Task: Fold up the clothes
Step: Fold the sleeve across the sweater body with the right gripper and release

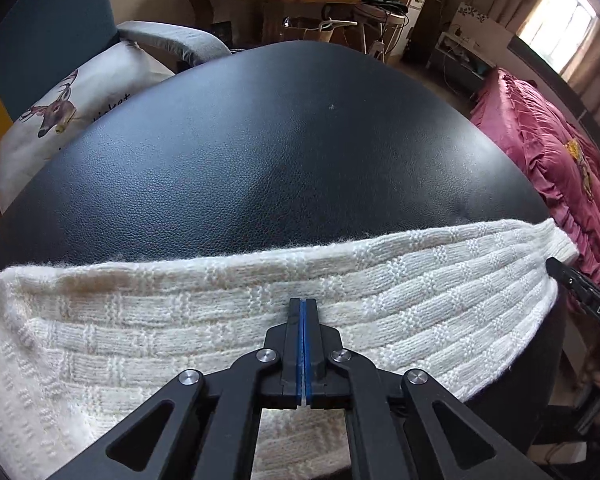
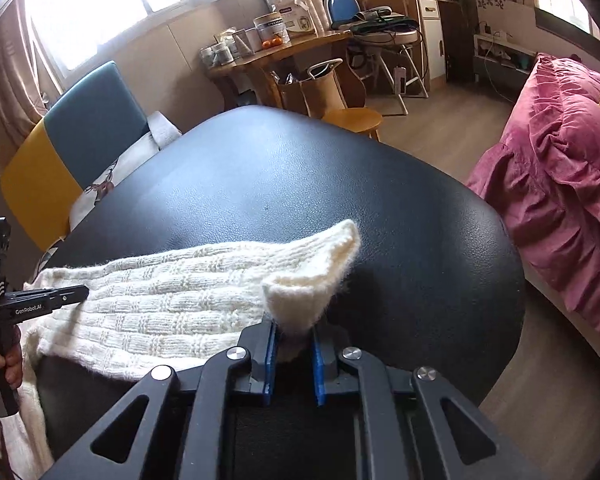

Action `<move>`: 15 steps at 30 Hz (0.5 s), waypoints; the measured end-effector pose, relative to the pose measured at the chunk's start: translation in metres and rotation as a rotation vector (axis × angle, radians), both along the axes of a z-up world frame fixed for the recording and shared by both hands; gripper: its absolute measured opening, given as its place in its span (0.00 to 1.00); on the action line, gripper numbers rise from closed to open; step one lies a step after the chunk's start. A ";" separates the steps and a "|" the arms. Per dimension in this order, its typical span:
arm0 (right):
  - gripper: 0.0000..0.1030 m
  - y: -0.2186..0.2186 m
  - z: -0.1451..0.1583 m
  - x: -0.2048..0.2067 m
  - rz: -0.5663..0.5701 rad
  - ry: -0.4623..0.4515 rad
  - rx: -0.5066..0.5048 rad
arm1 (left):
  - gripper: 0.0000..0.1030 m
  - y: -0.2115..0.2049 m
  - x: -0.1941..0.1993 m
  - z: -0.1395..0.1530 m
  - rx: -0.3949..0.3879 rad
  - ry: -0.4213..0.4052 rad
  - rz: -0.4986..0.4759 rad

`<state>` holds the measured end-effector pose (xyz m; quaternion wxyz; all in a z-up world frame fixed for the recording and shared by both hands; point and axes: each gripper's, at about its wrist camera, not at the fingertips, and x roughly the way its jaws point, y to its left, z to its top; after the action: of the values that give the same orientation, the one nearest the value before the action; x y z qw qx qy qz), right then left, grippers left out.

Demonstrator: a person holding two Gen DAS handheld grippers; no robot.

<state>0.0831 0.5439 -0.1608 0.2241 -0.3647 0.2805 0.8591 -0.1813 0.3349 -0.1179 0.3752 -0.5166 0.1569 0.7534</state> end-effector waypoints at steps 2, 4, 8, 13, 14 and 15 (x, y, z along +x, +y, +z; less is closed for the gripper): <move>0.23 0.005 0.003 0.007 -0.023 0.027 -0.053 | 0.00 -0.004 -0.005 0.003 0.023 -0.037 0.021; 0.23 0.005 0.014 0.018 -0.047 0.053 -0.042 | 0.00 -0.011 -0.012 0.007 0.060 -0.084 0.043; 0.27 -0.013 0.051 0.029 -0.033 0.066 0.080 | 0.01 -0.065 -0.034 0.043 0.213 -0.136 0.131; 0.27 -0.080 0.066 -0.019 0.235 0.069 0.088 | 0.01 -0.182 -0.068 0.084 0.258 -0.036 0.243; 0.27 -0.098 0.064 -0.036 0.297 0.067 0.080 | 0.01 -0.198 -0.066 0.082 0.251 -0.023 0.258; 0.27 -0.118 0.062 -0.054 0.358 0.067 0.073 | 0.01 -0.213 -0.061 0.078 0.246 -0.016 0.263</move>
<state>0.0289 0.4258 -0.0987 0.0714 -0.3716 0.1870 0.9065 -0.2425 0.1219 -0.0400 0.3352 -0.4888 -0.0083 0.8054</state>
